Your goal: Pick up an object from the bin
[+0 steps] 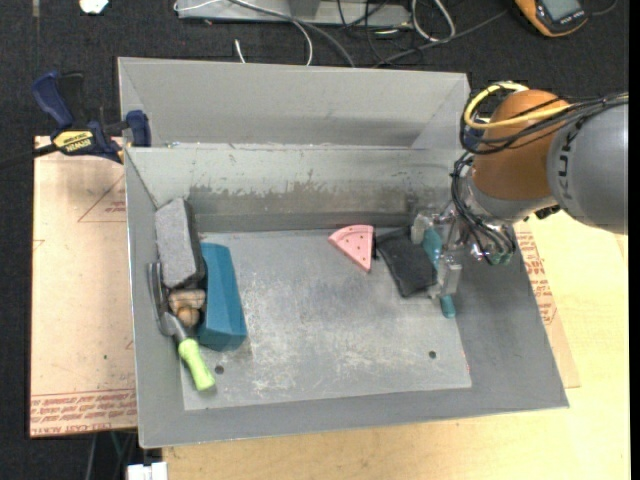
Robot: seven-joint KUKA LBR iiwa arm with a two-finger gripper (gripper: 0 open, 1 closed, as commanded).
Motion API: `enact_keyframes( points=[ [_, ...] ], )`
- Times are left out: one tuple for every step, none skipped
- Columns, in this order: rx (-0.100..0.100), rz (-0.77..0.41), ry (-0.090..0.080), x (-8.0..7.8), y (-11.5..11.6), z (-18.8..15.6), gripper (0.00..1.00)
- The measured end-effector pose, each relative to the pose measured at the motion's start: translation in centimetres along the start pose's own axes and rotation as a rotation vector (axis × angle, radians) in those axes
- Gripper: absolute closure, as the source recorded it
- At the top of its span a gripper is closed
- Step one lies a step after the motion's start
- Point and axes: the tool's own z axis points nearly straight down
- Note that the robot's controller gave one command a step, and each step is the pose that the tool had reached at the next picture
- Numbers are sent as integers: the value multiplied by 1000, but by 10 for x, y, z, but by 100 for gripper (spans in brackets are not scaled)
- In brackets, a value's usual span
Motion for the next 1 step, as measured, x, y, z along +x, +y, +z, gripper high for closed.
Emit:
enact_keyframes(
  points=[
    [-4,-434,9,12,21,-2,100]
  ],
)
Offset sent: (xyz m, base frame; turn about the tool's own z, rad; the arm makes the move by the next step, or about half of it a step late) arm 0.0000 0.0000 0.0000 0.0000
